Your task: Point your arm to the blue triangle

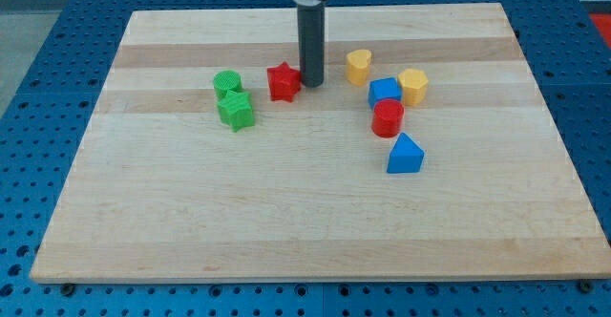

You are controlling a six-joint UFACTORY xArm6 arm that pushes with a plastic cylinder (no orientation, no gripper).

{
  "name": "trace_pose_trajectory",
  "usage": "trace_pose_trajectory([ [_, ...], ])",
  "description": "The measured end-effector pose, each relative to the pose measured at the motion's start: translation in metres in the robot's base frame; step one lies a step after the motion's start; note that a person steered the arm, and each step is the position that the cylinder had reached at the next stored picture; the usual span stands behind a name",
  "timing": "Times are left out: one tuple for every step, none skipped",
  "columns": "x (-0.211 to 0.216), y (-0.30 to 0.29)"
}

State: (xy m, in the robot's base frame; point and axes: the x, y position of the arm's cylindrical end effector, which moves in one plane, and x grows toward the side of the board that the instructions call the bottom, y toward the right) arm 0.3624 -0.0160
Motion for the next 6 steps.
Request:
trace_pose_trajectory([
  [0.001,-0.020],
  [-0.009,-0.032],
  [-0.002,-0.046],
  [0.012,-0.048],
  [0.013,-0.008],
  [0.041,0.027],
])
